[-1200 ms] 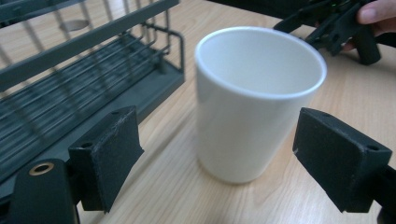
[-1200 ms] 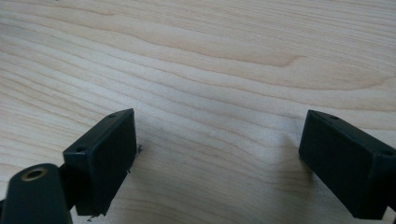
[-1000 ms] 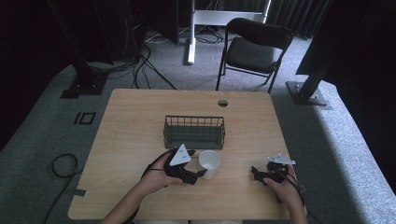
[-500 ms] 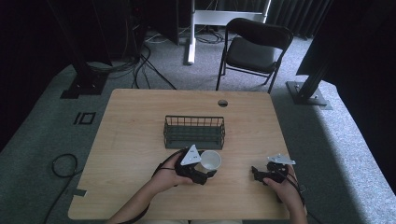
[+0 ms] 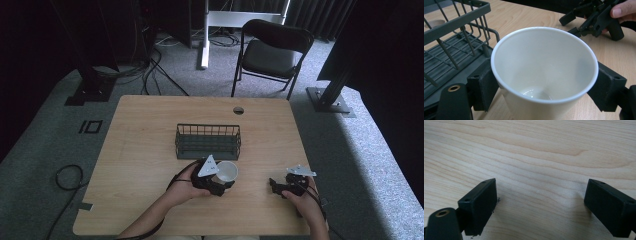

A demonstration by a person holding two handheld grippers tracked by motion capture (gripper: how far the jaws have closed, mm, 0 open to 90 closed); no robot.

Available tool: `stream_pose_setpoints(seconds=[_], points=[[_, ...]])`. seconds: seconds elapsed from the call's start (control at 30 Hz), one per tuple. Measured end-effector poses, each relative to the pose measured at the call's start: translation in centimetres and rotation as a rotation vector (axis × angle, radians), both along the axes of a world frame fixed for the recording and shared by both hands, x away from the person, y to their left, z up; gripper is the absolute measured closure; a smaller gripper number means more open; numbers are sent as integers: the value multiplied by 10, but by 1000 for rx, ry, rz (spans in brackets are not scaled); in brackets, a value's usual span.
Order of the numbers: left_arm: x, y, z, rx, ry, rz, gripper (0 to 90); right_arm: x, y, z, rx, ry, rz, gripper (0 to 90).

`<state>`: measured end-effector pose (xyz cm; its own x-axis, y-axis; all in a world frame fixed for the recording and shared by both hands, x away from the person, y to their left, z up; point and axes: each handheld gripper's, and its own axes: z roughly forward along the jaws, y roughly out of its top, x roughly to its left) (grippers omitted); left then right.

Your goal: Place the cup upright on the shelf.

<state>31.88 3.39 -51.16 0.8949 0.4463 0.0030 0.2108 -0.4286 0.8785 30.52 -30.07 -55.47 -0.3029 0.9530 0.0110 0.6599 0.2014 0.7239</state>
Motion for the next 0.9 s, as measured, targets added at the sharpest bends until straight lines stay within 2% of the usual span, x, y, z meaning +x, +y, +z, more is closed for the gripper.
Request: stream_pose_setpoints(seconds=[0.03, 0.13, 0.17, 0.27, 0.63, 0.67, 0.8, 0.9], points=[[0, 0, 2, 12, 1, 1, 204, 0, 0, 0, 0, 0, 0, 107], [-1, 1, 3, 13, 2, -4, 205, 0, 0, 0, 0, 0, 0, 107], [-2, 2, 6, -3, 0, -7, 206, 0, 0, 0, 0, 0, 0, 107], [-2, 3, 10, -12, -3, -6, 206, 0, 0, 0, 0, 0, 0, 107], [-4, 4, 35, -52, -3, -32, 206, 0, 0, 0, 0, -1, 0, 107], [-3, 5, 41, -57, -15, -31, 206, 0, 0, 0, 0, 0, 0, 107], [-2, 7, 51, -75, -19, -34, 206, 0, 0, 0, 0, 0, 0, 107], [-1, 7, 59, -74, -32, -31, 206, 0, 0, 0, -1, 0, 0, 107]])
